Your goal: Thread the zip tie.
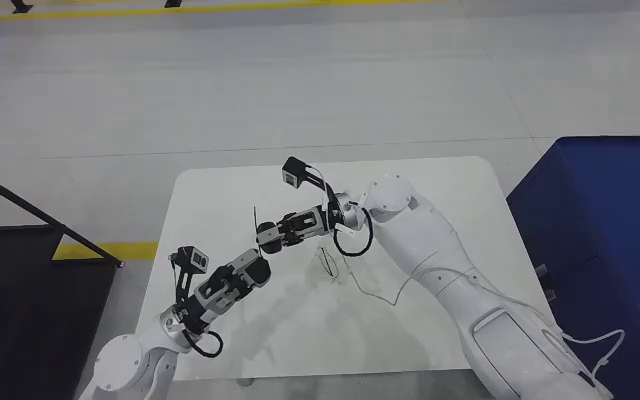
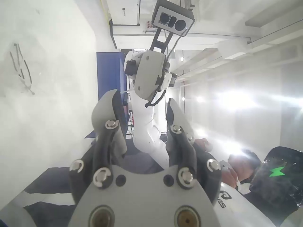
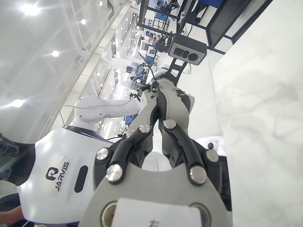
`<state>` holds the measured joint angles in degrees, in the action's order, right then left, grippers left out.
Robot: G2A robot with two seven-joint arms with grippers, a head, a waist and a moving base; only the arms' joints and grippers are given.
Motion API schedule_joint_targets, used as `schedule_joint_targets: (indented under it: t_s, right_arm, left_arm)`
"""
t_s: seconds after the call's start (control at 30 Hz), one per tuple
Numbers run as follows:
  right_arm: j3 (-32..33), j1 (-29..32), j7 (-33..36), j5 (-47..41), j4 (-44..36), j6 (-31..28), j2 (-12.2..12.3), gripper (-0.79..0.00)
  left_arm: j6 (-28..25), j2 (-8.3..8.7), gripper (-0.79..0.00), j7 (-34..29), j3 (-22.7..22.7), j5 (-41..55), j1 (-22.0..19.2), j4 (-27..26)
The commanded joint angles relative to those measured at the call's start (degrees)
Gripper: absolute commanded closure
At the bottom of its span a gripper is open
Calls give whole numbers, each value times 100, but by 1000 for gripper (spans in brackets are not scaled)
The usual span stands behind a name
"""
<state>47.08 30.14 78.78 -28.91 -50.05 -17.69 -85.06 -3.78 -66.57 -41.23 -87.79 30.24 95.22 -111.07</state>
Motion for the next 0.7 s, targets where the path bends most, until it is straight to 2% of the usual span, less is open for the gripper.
schedule_joint_targets:
  t_s: [0.0,0.3,0.37,0.53,0.67]
  right_arm:
    - [-4,-3,10,-1,11,11,-5,0]
    - [-50,-18,74,23,58,37,-35,0]
    - [-50,-23,95,25,70,36,-38,0]
    - [-13,-37,145,32,90,29,-30,0]
    - [-6,-30,181,48,72,27,-27,0]
  left_arm:
    - [-49,-1,-336,-15,13,78,17,-15]
    - [-222,-8,-268,110,127,53,30,-60]
    - [-269,-9,-222,147,157,16,27,-58]
    - [-327,-11,-203,220,197,-9,45,-56]
    - [-350,-11,-114,276,221,-13,73,-62]
